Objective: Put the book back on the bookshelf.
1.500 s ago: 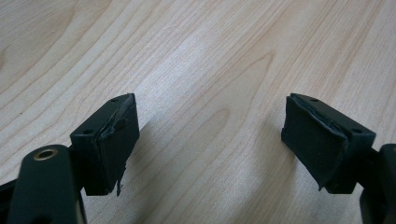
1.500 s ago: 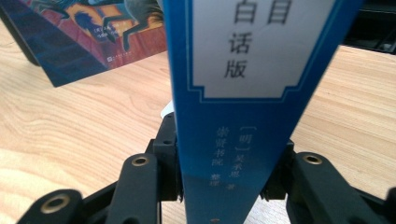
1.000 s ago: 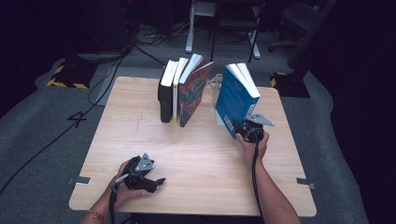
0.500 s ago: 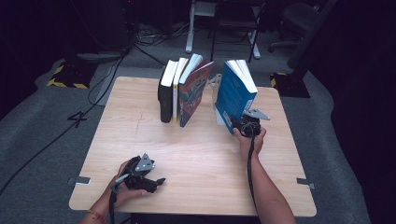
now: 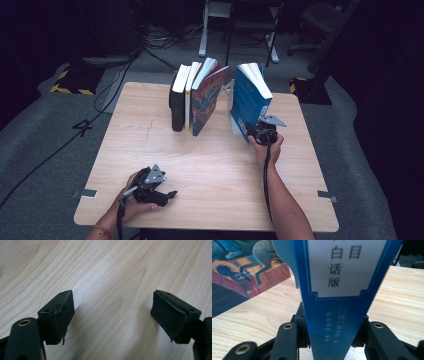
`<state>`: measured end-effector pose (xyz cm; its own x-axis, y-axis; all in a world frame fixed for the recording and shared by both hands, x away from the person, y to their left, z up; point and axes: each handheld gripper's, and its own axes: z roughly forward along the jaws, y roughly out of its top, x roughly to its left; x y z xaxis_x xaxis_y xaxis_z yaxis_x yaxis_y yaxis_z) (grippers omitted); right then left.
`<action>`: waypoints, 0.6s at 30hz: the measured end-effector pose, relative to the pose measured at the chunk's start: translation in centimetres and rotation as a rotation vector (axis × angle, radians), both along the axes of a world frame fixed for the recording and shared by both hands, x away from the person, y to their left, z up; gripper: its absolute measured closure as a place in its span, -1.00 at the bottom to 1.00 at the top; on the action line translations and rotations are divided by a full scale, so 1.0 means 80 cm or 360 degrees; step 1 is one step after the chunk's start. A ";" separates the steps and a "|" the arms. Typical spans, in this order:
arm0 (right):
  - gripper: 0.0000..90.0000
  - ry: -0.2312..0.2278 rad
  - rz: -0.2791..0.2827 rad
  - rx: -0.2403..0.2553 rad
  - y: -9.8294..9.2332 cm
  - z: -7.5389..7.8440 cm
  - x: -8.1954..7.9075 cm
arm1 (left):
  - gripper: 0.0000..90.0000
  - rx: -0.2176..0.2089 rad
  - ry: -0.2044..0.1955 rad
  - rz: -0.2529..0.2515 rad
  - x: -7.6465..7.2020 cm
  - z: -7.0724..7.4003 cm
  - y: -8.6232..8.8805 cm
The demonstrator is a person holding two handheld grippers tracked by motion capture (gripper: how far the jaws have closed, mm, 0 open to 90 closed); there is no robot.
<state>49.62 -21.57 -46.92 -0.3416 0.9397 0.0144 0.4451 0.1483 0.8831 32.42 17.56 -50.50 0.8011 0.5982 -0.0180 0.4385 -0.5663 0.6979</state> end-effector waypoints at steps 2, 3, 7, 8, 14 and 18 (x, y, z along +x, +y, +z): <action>0.35 0.0007 0.0013 -0.0013 -0.001 0.001 0.000 | -0.57 -0.0001 0.0000 0.0000 0.000 0.000 0.000; 0.34 0.0015 0.0017 -0.0008 -0.001 0.002 0.000 | -0.58 -0.0001 0.0000 0.0000 0.000 0.000 0.000; 0.30 0.0019 0.0045 -0.0003 -0.004 0.005 0.001 | -0.58 -0.0001 -0.0001 -0.0001 0.000 0.000 0.000; 0.29 0.0010 0.0050 -0.0008 -0.004 0.007 0.000 | -0.58 -0.0001 -0.0001 0.0000 0.000 0.000 0.000; 0.24 -0.0009 0.0081 -0.0035 -0.006 0.020 -0.002 | -0.58 0.0000 -0.0001 0.0000 0.000 0.000 0.000; 0.20 -0.0010 0.0104 -0.0075 -0.007 0.026 -0.004 | -0.58 -0.0001 -0.0001 0.0002 0.000 0.000 0.000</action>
